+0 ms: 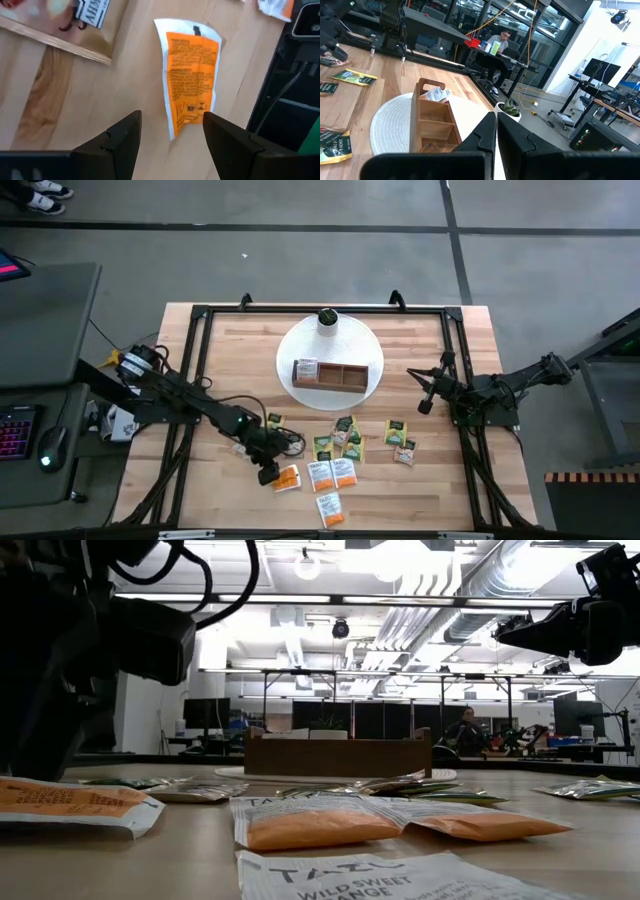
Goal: Pick & Place Tea
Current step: Put the white tea bag into the left section of the wooden organizer
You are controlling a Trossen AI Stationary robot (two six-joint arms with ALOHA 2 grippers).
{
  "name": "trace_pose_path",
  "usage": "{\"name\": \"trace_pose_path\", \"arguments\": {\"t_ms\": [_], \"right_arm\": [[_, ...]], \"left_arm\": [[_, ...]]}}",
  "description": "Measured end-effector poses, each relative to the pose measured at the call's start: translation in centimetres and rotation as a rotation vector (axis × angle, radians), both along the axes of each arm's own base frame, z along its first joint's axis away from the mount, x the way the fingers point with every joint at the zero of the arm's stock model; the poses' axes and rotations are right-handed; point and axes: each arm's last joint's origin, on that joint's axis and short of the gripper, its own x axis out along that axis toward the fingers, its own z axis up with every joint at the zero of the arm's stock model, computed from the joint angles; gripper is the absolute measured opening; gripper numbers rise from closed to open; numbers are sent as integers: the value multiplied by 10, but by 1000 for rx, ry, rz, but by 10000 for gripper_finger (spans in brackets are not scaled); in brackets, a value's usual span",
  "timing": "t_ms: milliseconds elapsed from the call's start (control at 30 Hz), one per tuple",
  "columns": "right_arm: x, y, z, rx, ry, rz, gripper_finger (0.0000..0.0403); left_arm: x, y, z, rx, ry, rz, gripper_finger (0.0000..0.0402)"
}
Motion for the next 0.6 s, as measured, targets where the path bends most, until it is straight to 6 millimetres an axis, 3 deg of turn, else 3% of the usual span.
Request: {"name": "trace_pose_path", "arguments": {"t_ms": [367,600], "right_arm": [[0,0,0,0,0,0,12],[0,0,0,0,0,0,12]], "left_arm": [[4,-3,-6,-32,1,-13,206],[3,-3,-7,-33,12,-18,139]]}}
